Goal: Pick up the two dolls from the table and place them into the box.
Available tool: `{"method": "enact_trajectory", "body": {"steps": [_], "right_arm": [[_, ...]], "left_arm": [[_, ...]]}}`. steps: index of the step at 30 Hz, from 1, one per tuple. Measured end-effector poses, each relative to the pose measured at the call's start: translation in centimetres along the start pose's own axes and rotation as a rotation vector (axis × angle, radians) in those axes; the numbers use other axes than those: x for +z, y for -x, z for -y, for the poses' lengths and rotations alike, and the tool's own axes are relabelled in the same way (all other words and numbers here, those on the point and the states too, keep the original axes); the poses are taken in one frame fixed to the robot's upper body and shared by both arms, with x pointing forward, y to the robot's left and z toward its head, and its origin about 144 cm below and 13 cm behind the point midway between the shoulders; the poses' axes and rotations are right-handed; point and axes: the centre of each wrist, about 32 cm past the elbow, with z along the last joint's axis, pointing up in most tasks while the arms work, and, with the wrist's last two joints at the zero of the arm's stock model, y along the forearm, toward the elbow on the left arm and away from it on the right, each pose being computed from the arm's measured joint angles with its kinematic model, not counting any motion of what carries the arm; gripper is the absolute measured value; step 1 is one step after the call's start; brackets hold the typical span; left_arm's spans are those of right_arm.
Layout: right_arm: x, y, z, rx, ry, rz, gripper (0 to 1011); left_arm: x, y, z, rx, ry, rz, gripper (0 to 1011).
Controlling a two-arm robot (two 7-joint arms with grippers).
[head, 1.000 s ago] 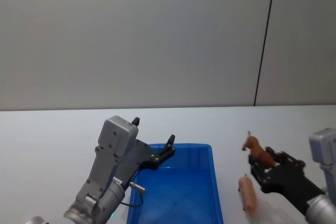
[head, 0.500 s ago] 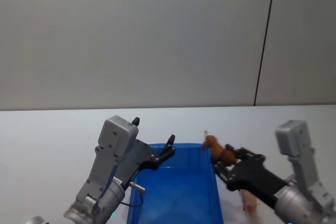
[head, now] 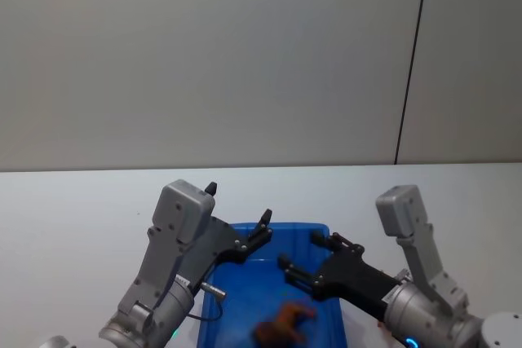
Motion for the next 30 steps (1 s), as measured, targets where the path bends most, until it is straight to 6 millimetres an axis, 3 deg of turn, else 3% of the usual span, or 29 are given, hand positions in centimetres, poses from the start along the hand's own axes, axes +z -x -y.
{"method": "enact_trajectory", "body": {"steps": [10, 30], "right_arm": [[-0.3, 0.1, -0.3, -0.031, 0.023, 0.002, 994], [-0.3, 3.6, 3.9, -0.284, 0.008, 0.080, 1001]], "left_arm": [[0.0, 0.0, 0.0, 0.000, 0.000, 0.000, 1001], [0.0, 0.0, 0.0, 0.000, 0.000, 0.000, 1001]]}}
